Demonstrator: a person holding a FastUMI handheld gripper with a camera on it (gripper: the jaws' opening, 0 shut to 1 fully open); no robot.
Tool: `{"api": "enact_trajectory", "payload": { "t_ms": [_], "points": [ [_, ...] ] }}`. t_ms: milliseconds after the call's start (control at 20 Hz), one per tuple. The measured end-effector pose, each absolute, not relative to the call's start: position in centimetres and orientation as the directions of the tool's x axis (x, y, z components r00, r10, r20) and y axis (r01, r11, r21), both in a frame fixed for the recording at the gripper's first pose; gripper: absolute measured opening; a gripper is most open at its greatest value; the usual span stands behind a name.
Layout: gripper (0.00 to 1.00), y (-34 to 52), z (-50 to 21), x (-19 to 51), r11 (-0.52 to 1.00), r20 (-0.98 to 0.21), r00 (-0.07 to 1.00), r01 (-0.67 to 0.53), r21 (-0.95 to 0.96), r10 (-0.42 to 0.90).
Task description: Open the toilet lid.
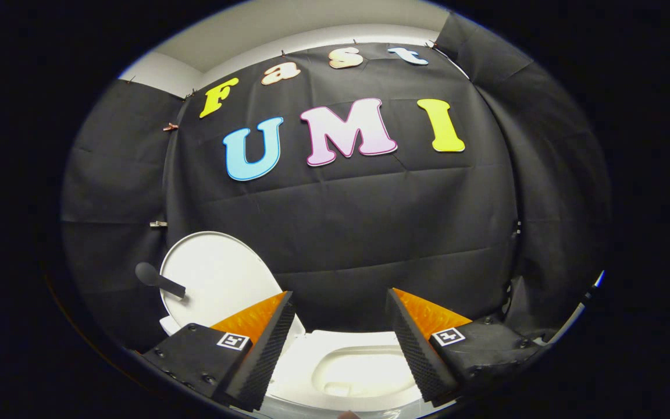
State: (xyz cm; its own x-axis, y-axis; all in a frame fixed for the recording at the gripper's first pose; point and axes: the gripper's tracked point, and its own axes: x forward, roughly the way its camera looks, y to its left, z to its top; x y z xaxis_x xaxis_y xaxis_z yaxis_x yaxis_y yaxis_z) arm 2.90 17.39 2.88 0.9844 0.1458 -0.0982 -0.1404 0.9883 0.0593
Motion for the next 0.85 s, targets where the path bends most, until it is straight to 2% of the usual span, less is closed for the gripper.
{"api": "enact_trajectory", "payload": {
  "t_ms": [850],
  "points": [
    [0.98, 16.88, 2.2, 2.89, 0.993, -0.105, 0.988, -0.115, 0.016, 0.116]
  ]
}}
